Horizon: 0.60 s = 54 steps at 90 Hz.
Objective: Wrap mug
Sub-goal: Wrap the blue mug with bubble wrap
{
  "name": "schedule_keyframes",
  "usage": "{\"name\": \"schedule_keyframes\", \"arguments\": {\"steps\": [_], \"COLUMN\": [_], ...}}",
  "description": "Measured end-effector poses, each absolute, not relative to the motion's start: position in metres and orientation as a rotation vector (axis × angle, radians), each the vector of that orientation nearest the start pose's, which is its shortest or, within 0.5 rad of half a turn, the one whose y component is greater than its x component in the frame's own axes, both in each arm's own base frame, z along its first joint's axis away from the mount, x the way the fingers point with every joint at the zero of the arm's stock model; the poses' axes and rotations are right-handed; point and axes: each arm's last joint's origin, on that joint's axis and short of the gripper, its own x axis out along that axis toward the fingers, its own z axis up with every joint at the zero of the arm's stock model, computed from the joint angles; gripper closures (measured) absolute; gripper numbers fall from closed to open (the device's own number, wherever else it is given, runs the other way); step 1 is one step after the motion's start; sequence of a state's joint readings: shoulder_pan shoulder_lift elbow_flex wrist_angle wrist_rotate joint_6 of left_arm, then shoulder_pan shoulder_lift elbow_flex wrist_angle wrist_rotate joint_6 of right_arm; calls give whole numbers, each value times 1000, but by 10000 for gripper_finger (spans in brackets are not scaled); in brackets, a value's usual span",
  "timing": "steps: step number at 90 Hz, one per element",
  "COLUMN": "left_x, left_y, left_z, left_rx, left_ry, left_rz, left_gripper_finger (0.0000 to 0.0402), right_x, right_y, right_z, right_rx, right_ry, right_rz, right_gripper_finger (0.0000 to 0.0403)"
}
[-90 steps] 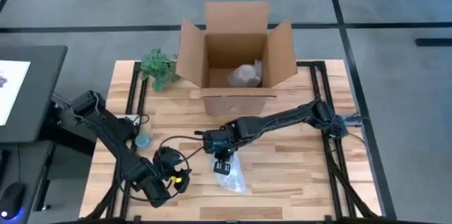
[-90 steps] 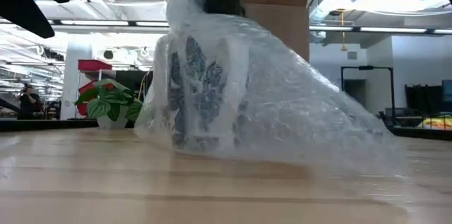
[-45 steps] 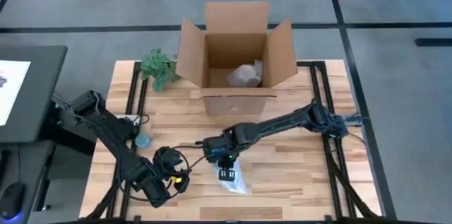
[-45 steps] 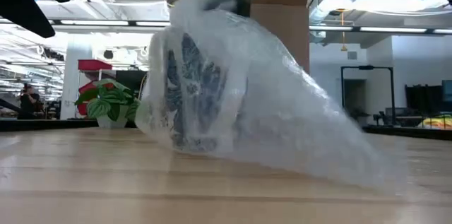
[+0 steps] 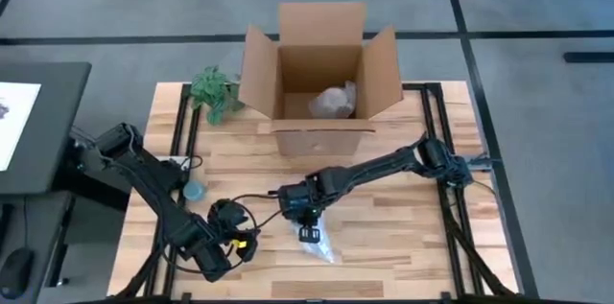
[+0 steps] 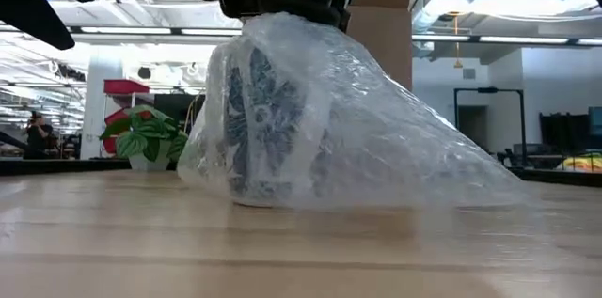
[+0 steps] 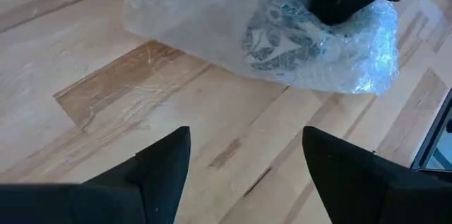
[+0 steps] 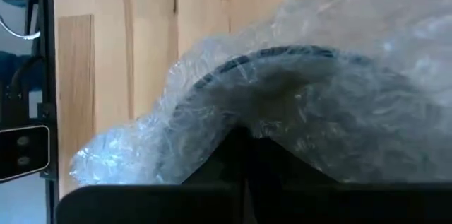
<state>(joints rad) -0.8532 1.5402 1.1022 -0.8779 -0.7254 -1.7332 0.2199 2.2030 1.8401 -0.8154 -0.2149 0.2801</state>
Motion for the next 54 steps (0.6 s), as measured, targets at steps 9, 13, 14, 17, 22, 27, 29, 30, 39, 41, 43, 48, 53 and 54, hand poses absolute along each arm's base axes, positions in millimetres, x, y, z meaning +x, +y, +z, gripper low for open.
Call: {"name": "schedule_keyframes", "arguments": {"steps": [9,13,14,17,22,27,29,30,39,41,43,48,53,54], "left_x": [200,200,200,200,200,200,200,200,200,200,200,200,200,200], "left_y": [-200,-200,-200,-200,-200,-200,-200,-200,-200,-200,-200,-200,-200,-200], "left_z": [231,231,231,231,231,231,231,231,231,231,231,231,231,231], "left_rx": [-677,-678,-678,-678,-678,-678,-679,-679,-680,-681,-681,-680,-680,-680], "left_ry": [670,670,670,670,670,670,670,670,670,670,670,670,669,669], "left_rz": [624,624,624,624,624,624,624,624,624,624,624,625,625,625], "left_gripper_finger": [151,151,151,151,151,151,151,151,151,151,151,151,151,151], "right_x": [451,451,451,450,449,447,447,447,445,445,445,443,442,442], "right_y": [107,107,106,105,103,101,100,100,99,100,100,103,108,109], "right_z": [211,222,225,234,248,258,261,262,272,274,276,276,270,268], "right_rx": [243,244,245,247,249,250,251,251,250,256,264,275,257,254], "right_ry": [1209,1197,1193,1180,1173,1180,1185,1188,1201,1198,1195,1205,1222,1226], "right_rz": [210,211,212,212,212,208,204,203,205,215,230,266,288,290], "right_gripper_finger": [403,403,403,403,403,403,403,403,403,403,403,403,403,403]}}
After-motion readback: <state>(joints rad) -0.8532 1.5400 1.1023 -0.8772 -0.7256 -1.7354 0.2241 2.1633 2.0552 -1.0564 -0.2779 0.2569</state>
